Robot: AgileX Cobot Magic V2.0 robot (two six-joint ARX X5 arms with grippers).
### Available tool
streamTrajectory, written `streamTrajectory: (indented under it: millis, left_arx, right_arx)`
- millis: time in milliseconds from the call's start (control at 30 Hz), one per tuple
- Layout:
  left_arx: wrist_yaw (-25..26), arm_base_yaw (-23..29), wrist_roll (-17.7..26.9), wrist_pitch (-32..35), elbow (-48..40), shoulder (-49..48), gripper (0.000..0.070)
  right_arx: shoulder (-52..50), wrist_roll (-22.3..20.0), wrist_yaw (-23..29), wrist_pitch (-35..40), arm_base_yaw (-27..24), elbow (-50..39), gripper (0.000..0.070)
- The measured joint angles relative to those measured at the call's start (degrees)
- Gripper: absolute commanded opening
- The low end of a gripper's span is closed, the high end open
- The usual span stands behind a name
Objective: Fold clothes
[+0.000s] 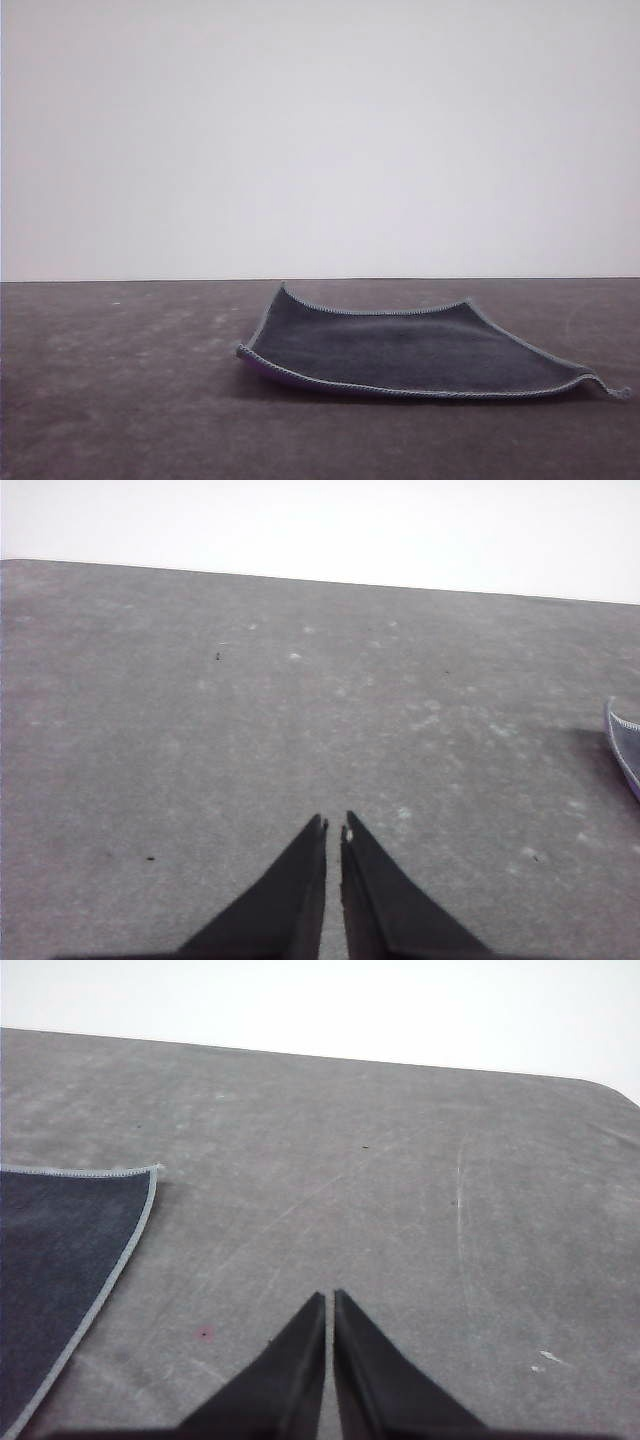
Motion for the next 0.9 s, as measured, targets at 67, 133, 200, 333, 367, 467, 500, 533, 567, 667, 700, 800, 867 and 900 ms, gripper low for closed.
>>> streamTrajectory:
  millis: [67,133,200,333,367,467,500,533,567,667,700,800,867,900]
  left_arx:
    - [0.0,0.0,0.0,0.0,0.02,0.0,0.0016]
    - [0.0,0.0,0.0,0.0,0.02,0.0,0.0016]
    - [0.0,0.0,0.0,0.0,0.02,0.0,0.0016]
    - [0.02,0.0,0.0,0.0,0.02,0.0,0.0016]
    - [0.02,0.0,0.0,0.0,0.02,0.0,0.0016]
    - [0.02,0.0,0.0,0.0,0.0,0.0,0.0015]
    - [0.02,0.0,0.0,0.0,0.0,0.0,0.0015]
    - [0.02,0.0,0.0,0.0,0.02,0.0,0.0015]
    - [0.02,0.0,0.0,0.0,0.02,0.0,0.0015]
    - [0.0,0.0,0.0,0.0,0.02,0.0,0.0016]
    - [0.0,0.0,0.0,0.0,0.02,0.0,0.0016]
    - [0.02,0.0,-0.07,0.0,0.02,0.0,0.0015]
    - [-0.03,0.0,-0.56,0.0,0.02,0.0,0.0014]
    - [-0.11,0.0,-1.06,0.0,0.02,0.0,0.0014]
  right_arx:
    - [0.0,0.0,0.0,0.0,0.0,0.0,0.001]
    - [0.0,0.02,0.0,0.0,0.0,0.0,0.001]
    - [0.0,0.02,-0.02,0.0,0.0,0.0,0.001]
    - [0.0,0.02,-0.02,0.07,0.0,0.0,0.001]
    - [0.0,0.02,-0.02,0.09,0.0,0.0,0.001]
    - [0.0,0.02,-0.11,0.15,0.0,0.0,0.001]
    - [0.0,0.02,-0.18,0.2,0.0,0.0,0.001]
    - [0.0,0.0,-0.22,0.4,0.0,-0.02,0.001]
    - [0.0,0.02,-0.26,0.81,0.0,-0.02,0.001]
    - [0.0,0.02,-0.33,1.7,0.0,-0.02,0.001]
    - [0.0,0.02,-0.33,1.68,0.0,-0.02,0.001]
    - [0.0,0.03,-0.35,1.66,0.0,-0.02,0.001]
    - [0.0,0.7,-0.33,1.66,0.0,-0.02,0.0009]
    - [0.0,1.35,-0.33,1.7,0.0,-0.02,0.0009]
